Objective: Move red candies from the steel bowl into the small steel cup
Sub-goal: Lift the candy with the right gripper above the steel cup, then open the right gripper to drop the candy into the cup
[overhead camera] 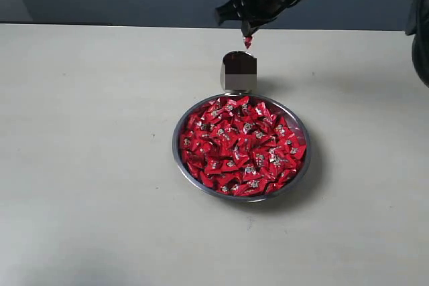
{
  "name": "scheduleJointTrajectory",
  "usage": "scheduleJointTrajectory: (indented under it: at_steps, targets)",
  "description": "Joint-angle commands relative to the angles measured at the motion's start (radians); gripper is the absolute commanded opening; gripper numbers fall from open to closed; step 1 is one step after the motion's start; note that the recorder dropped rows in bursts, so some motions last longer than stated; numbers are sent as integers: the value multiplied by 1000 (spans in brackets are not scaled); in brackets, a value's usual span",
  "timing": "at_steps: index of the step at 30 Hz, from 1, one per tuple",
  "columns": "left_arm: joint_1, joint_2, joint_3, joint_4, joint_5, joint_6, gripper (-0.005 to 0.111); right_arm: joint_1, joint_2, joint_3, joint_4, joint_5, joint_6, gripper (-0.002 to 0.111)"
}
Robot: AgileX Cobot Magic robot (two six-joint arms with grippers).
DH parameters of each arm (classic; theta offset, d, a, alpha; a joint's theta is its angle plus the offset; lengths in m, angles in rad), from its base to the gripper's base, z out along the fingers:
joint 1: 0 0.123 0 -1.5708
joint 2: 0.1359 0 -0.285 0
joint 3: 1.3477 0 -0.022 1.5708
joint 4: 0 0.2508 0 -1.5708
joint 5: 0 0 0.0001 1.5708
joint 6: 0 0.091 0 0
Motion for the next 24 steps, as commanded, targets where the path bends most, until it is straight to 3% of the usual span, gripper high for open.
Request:
scheduleJointTrajectory:
  at_steps: [1,17,24]
  targets:
    - [1,-4,4,1,-2,-3,0,-2,25,-12,39,9,-40,-1]
    - [1,-4,4,1,-2,-3,0,0,50,-12,58,-21,-68,0]
    - [1,-4,4,1,-2,-3,0,0,50,-12,58,-20,-68,33]
